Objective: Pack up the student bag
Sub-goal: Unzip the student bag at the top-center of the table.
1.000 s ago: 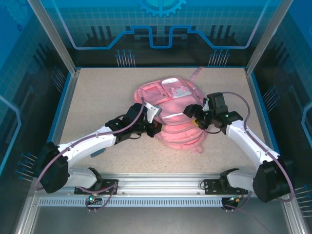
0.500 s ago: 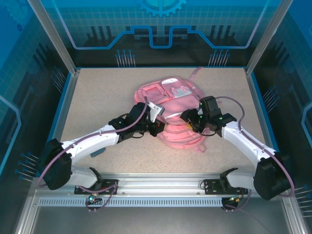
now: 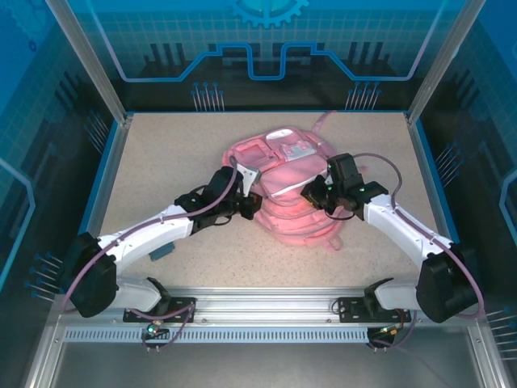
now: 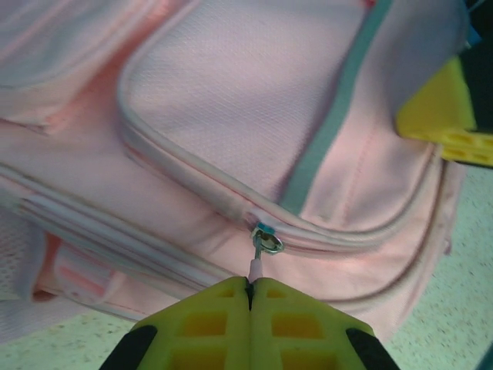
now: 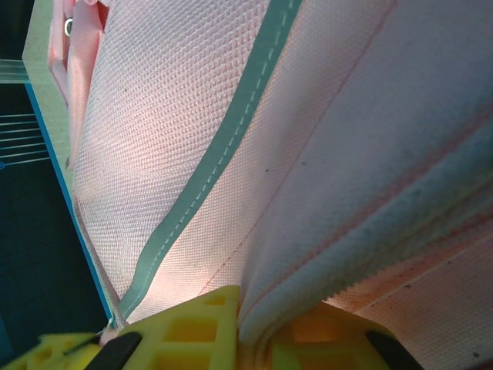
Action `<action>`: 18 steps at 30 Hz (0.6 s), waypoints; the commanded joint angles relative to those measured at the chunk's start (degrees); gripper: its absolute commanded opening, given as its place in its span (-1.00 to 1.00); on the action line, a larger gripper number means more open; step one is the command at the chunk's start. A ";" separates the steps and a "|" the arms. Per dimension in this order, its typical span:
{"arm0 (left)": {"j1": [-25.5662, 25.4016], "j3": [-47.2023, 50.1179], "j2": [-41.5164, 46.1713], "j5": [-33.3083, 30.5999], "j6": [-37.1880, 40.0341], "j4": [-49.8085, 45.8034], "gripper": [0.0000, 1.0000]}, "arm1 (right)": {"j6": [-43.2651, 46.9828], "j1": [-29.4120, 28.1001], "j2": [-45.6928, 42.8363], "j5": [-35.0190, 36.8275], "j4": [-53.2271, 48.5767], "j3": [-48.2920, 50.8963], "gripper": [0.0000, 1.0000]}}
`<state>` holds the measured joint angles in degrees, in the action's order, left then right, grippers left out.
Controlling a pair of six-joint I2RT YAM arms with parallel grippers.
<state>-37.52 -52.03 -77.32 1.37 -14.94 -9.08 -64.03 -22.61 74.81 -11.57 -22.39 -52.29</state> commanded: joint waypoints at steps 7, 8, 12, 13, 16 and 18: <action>8.38 -3.18 -2.74 -0.82 1.03 0.19 -1.00 | 2.51 -0.83 2.18 -1.25 3.00 -1.49 -0.68; 8.97 -3.77 -3.33 -0.98 1.06 0.37 -1.00 | 2.46 -1.08 2.57 -2.02 3.96 -1.63 -0.67; 11.60 -5.68 -5.15 -1.45 0.56 0.35 -0.92 | 2.17 -2.28 4.57 -3.61 6.68 -2.81 -0.66; 12.20 -6.04 -5.29 -1.89 0.30 0.25 -0.84 | 1.87 -2.54 5.20 -3.83 7.46 -2.97 -0.66; 13.79 -7.18 -5.03 -3.24 -1.45 -1.55 -0.51 | 0.79 -3.69 7.78 -4.57 10.30 -4.15 -0.63; 14.49 -7.91 -4.30 -9.07 -4.25 -5.13 -0.18 | 0.24 -5.34 10.32 -5.23 11.50 -5.58 -0.57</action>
<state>-24.80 -57.52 -82.52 0.82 -15.94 -10.04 -63.75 -25.96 82.37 -15.29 -13.45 -55.46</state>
